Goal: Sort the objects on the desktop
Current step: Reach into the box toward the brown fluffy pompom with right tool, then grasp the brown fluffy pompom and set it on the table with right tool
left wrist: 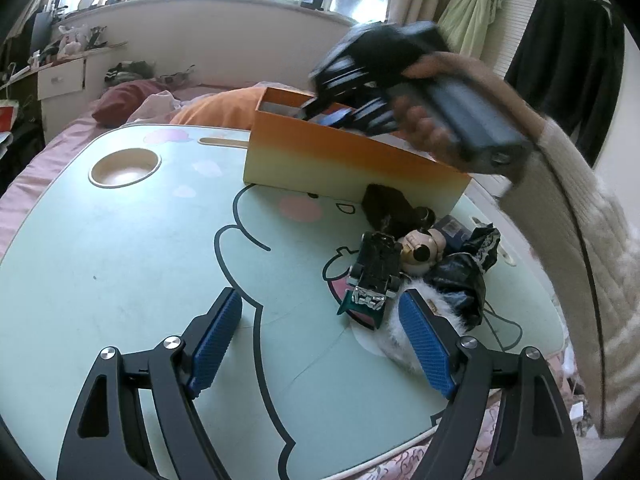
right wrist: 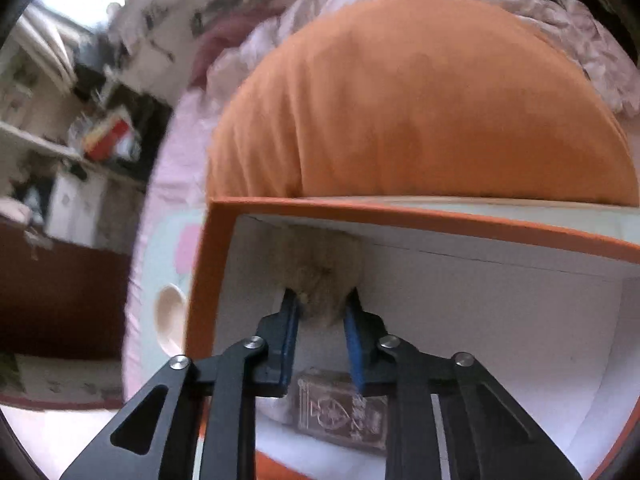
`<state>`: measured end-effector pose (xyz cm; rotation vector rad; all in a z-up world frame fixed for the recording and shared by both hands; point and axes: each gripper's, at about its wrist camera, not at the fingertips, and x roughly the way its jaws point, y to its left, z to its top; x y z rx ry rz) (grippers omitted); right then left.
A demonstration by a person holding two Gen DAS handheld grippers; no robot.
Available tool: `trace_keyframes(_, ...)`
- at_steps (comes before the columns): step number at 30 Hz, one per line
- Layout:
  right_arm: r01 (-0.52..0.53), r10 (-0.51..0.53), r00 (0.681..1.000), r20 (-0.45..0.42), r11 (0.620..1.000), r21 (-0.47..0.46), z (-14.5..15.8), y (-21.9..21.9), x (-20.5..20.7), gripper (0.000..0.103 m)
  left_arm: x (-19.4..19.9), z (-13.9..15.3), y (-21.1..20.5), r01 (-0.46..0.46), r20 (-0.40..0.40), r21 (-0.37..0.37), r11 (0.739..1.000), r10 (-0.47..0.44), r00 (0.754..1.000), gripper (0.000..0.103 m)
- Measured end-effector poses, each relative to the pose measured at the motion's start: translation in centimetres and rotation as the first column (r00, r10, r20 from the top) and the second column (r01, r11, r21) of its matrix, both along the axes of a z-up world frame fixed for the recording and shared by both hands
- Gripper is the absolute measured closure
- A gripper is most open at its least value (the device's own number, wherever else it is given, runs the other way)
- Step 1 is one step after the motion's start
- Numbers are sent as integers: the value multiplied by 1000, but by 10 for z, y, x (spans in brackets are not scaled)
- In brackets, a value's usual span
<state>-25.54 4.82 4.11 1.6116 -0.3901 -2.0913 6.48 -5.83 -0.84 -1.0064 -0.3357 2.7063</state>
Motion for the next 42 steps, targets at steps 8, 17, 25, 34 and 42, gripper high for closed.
trace_keyframes(8, -104, 60, 950, -305, 986, -129, 77, 82, 133, 100, 0, 0, 4, 0, -3, -13, 1000, 0, 1000, 20)
trace_keyframes(17, -5, 68, 913, -402, 988, 155, 69, 69, 129, 41, -2, -1, 6, 3, -3, -24, 1000, -3, 1000, 18)
trace_keyframes(25, -41, 119, 985, -128, 868, 494, -11, 26, 36, 62, -2, -1, 6, 7, -7, -18, 1000, -7, 1000, 18)
trace_keyframes(34, -23, 142, 837, -528, 974, 225, 55, 60, 144, 72, -1, -2, 4, 7, -9, -16, 1000, -8, 1000, 18)
trace_keyframes(42, -134, 194, 872, -449, 978, 162, 18, 130, 270, 71, -3, -3, 4, 7, -7, -21, 1000, -7, 1000, 18)
